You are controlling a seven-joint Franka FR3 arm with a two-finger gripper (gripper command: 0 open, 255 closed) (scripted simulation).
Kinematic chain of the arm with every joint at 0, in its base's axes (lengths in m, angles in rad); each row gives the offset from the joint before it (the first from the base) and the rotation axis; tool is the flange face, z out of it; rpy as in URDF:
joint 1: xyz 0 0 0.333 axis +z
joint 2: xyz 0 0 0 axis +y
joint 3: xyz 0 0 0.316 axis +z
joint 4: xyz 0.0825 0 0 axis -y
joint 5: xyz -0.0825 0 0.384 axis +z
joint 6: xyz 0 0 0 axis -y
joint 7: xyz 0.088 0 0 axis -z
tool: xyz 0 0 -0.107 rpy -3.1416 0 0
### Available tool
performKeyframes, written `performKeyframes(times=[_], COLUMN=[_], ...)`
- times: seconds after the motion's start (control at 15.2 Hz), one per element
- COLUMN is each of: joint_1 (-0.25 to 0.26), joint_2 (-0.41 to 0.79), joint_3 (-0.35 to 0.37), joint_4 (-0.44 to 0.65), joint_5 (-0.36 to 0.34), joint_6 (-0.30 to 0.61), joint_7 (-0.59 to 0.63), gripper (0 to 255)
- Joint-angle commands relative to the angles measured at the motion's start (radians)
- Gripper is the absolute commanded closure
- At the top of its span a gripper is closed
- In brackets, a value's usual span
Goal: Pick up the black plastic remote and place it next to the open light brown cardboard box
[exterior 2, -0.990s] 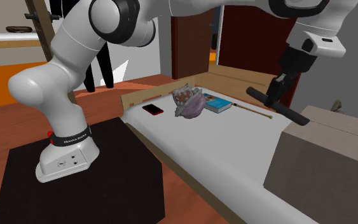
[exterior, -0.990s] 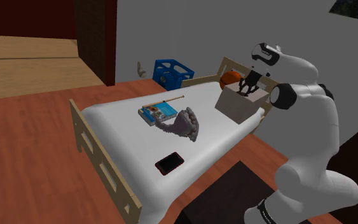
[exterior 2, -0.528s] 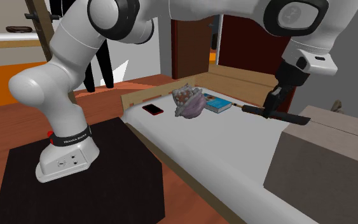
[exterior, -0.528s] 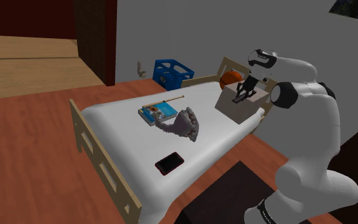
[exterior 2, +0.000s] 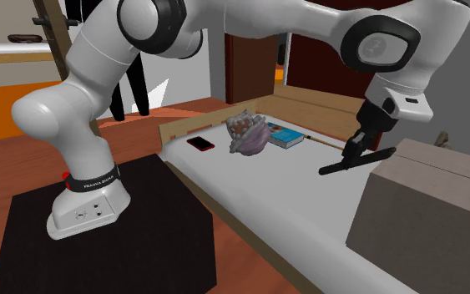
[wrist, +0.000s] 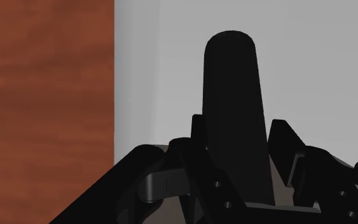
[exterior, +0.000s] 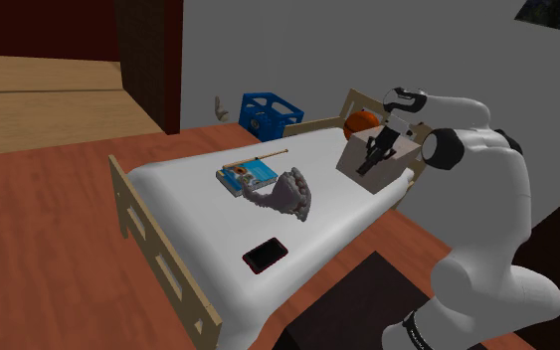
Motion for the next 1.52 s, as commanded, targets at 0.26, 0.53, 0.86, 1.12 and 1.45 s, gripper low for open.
performKeyframes(times=[0.26, 0.53, 0.86, 1.12, 1.45], joint_1=[0.006, 0.008, 0.009, 0.009, 0.007], joint_2=[0.018, 0.034, 0.059, 0.083, 0.117], joint_3=[0.003, 0.005, 0.009, 0.012, 0.017], joint_4=[-0.057, -0.083, -0.108, -0.121, -0.129], joint_5=[0.006, 0.01, 0.017, 0.022, 0.029], joint_6=[0.071, 0.113, 0.161, 0.197, 0.239], joint_7=[-0.013, -0.022, -0.033, -0.04, -0.05], gripper=[255, 255, 255, 255, 255])
